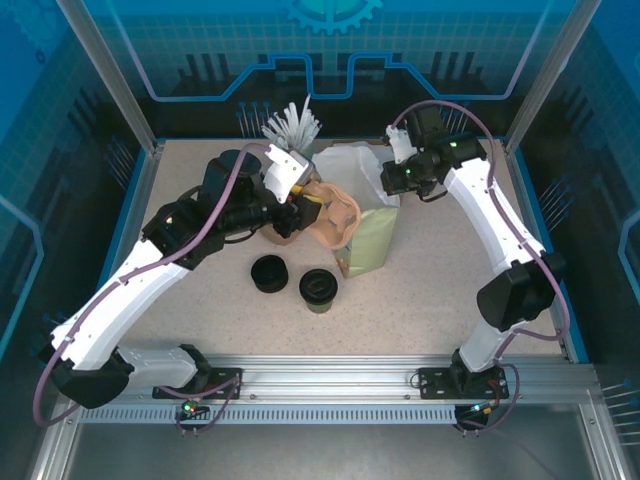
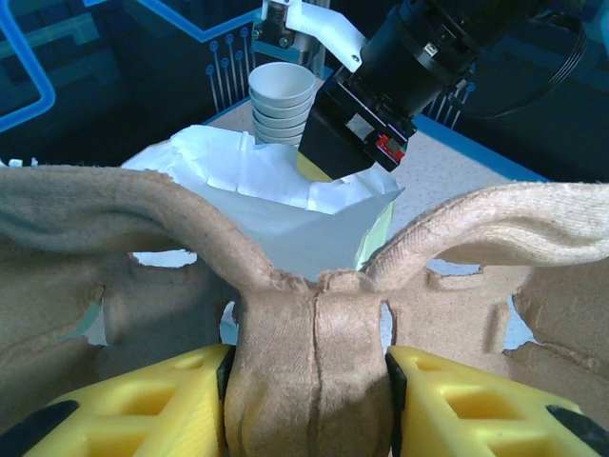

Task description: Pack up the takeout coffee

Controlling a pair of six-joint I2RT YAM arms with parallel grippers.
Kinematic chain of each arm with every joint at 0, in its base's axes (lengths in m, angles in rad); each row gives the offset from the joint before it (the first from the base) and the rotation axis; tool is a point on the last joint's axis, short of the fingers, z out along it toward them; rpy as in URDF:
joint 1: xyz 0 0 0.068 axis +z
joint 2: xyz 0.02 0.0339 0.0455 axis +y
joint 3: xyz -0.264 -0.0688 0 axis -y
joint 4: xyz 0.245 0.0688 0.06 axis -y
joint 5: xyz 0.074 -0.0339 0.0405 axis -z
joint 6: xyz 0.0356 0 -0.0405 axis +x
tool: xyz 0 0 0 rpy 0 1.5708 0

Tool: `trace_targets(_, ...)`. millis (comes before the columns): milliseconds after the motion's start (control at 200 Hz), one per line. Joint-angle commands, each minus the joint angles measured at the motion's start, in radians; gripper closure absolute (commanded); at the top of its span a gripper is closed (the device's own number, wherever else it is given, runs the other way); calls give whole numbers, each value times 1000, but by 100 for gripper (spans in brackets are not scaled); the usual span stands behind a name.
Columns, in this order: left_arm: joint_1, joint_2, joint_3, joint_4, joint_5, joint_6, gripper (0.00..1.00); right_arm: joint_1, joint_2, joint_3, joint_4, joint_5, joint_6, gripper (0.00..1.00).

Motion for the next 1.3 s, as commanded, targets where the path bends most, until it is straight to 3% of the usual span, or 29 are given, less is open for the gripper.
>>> trace_targets(0,7,-8,31,2,92,-32,55,15,-99,-42,-16,25,-15,99)
trace_targets(225,6,-6,28,67,272,-74,55,17,-257,-140,-41,45,-21,100)
trace_targets(485,2,17,30,114,391,-96,55,32,-389,-238,-72,47,-10,100)
trace_targets(1101,-39,240,154,19,567,6,55,84,-510,-349,-72,3,-9,100)
trace_targets(1291,-34,275,149,-15,572,54,55,90,-523,-357,-71,-8,-11,100)
